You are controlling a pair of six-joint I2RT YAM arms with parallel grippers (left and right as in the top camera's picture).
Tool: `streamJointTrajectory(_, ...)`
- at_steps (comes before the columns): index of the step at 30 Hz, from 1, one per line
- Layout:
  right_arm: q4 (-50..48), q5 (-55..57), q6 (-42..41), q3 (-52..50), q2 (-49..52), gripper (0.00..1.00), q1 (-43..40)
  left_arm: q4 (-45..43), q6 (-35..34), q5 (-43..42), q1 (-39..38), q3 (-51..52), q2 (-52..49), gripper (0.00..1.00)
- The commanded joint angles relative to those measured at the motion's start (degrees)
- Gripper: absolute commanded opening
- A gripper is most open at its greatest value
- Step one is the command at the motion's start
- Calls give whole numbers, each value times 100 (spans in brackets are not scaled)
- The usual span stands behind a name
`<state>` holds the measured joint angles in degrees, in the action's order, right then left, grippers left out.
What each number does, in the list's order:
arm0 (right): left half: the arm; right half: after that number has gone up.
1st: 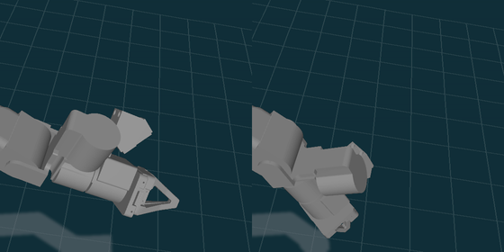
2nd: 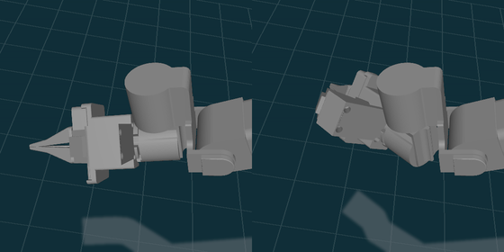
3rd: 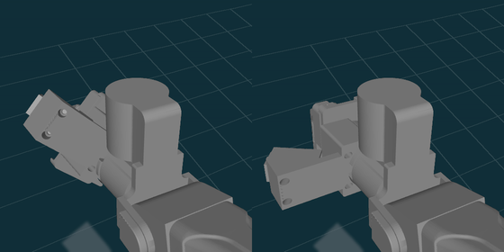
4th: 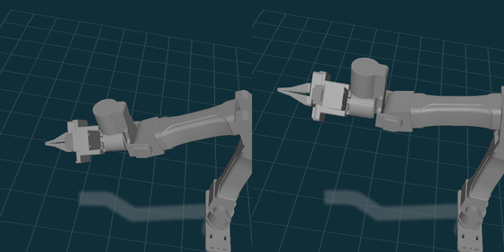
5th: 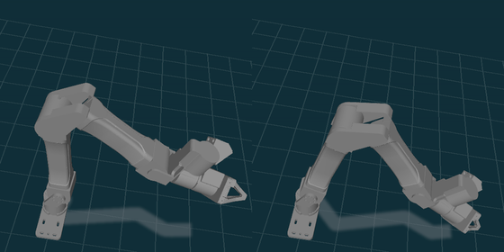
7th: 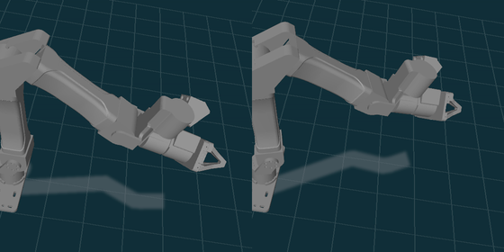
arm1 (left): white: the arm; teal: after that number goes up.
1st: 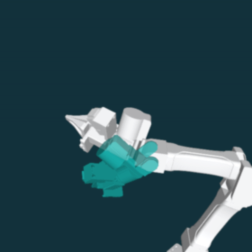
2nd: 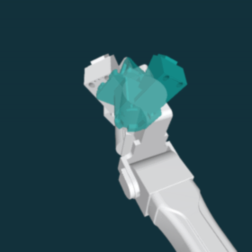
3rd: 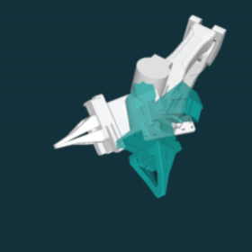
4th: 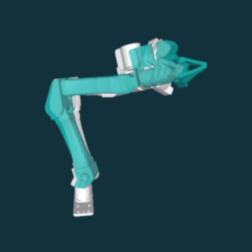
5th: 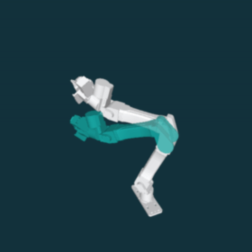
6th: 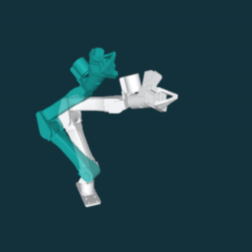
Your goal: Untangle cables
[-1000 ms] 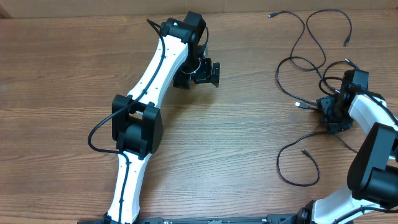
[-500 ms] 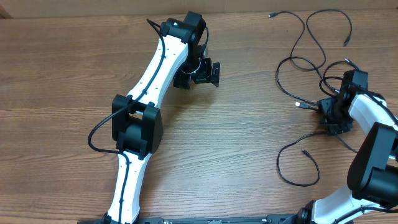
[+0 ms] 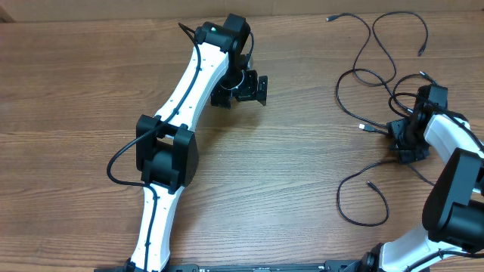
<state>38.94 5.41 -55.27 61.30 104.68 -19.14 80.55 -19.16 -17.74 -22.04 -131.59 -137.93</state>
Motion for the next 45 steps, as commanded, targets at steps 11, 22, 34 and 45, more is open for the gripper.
streamJointTrajectory(11, -98, 352, 15, -125, 284, 68, 35, -20, -15, 13, -11, -129, 42, 100)
streamJointTrajectory(22, -94, 356, -42, -125, 378, 55, 339, -13, -15, 15, -11, -129, 42, 100)
streamJointTrajectory(34, -4, -223, 278, -52, 686, 23, 378, 0, -13, 17, -11, -129, 42, 99)
streamJointTrajectory(45, 446, -852, 1043, 258, 686, 4, 369, -2, -13, 17, -11, -129, 42, 100)
